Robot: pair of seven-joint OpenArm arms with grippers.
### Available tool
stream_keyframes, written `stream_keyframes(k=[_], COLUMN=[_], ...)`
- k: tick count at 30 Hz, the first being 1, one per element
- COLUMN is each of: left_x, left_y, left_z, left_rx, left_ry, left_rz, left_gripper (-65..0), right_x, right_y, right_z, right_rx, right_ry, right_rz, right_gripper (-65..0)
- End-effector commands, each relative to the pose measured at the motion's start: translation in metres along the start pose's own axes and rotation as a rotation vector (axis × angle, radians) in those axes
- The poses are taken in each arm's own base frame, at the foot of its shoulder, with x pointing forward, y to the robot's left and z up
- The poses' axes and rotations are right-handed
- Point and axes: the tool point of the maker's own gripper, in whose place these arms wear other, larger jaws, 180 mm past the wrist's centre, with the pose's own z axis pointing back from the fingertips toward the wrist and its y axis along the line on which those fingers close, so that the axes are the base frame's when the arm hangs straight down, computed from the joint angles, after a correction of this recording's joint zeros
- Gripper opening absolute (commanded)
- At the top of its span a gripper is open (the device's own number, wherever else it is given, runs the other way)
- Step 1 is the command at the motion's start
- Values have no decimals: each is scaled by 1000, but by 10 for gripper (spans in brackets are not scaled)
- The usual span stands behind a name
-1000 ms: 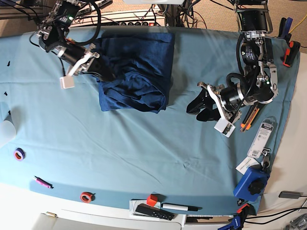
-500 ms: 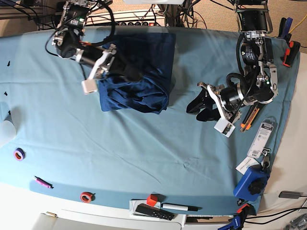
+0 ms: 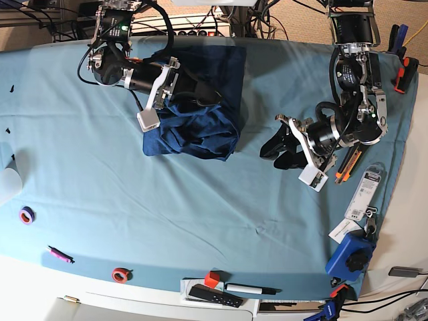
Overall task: Layout the t-shirt on the table in an organized manner, then fold the t-shirt properly
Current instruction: 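Release the shirt and raise the right gripper away from the stack, then press and tuck the folded shirt edge with the right gripper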
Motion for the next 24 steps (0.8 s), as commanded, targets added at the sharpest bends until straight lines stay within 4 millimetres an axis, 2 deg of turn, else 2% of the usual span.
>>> stream_keyframes(k=[1, 7, 19, 22, 24], left_x=[17, 17, 16, 16, 16], left_y=[-2, -2, -2, -2, -2], left_z=[3, 3, 3, 3, 3], left_rx=[-14, -13, -14, -14, -14], left_ry=[-55, -55, -54, -54, -54], left_rz=[-21, -20, -19, -19, -19], left_gripper=[-393, -393, -393, -393, -393], right_x=[11, 0, -37, -40, -38], right_y=[5, 6, 53, 49, 32], right_z=[4, 27, 62, 67, 75], right_rx=[18, -35, -86, -146, -244], right_ry=[-32, 46, 247, 286, 301], right_rz=[22, 75, 234, 282, 303], right_gripper=[-560, -551, -550, -551, -551])
